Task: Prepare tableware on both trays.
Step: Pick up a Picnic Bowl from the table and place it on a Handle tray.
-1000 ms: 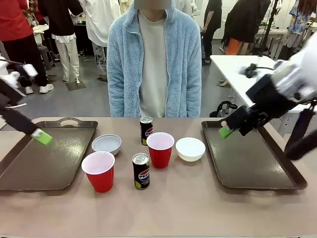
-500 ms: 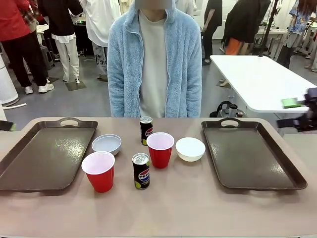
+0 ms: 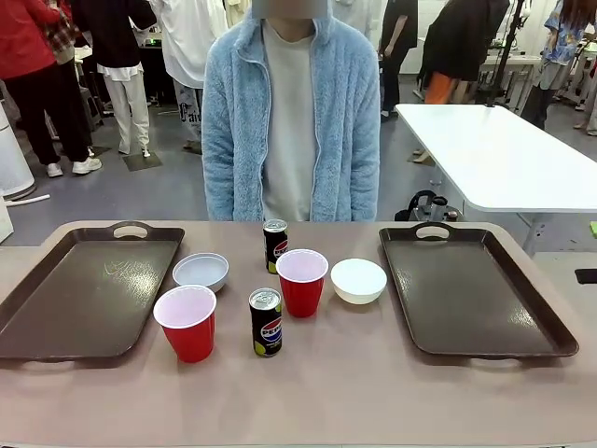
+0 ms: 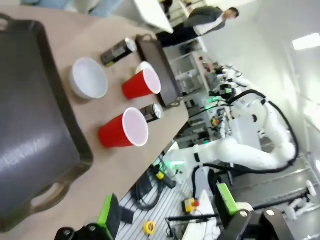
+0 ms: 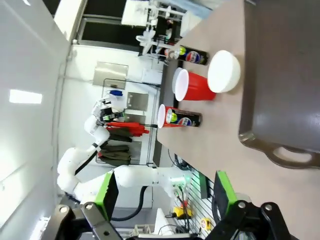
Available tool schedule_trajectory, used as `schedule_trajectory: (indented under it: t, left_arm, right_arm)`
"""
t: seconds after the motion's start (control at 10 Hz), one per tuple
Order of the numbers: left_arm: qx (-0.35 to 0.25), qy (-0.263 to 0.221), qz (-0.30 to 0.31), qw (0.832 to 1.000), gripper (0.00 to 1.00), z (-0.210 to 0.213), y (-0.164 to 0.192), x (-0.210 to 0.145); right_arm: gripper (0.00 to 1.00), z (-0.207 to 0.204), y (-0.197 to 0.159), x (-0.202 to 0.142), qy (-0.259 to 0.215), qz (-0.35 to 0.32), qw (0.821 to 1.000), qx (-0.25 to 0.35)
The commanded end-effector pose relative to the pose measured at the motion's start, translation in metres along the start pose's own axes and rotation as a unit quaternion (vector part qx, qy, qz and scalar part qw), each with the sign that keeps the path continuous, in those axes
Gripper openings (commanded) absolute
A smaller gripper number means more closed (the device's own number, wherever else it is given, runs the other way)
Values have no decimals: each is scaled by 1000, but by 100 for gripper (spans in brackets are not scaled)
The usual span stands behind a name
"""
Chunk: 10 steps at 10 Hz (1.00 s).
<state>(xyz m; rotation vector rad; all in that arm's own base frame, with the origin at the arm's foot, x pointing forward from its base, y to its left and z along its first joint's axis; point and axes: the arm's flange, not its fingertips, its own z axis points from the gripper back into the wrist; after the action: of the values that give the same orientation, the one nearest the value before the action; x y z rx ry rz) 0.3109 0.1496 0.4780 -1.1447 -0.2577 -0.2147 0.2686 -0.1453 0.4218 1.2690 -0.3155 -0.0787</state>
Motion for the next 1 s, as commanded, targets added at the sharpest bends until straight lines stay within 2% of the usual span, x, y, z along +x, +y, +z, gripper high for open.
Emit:
schedule_trajectory:
  t: [0.0, 0.3, 0.5, 0.6, 0.9]
  left_arm:
    - [34, 26, 14, 999, 100, -2, -12, -3]
    - [66, 42, 40, 996, 100, -6, -9, 0]
    - [81, 40, 46, 995, 100, -10, -4, 1]
    - [51, 39, 28, 998, 100, -7, -6, 2]
    - [51, 39, 28, 998, 100, -7, -6, 2]
  right_arm:
    - [100, -5, 14, -25, 14, 17, 999, -28]
    - [100, -5, 27, -27, 28, 22, 998, -51]
    - [100, -11, 30, -28, 38, 40, 998, -40]
    - [100, 3, 28, -12, 22, 31, 998, -45]
    - [100, 3, 28, -12, 22, 31, 998, -45]
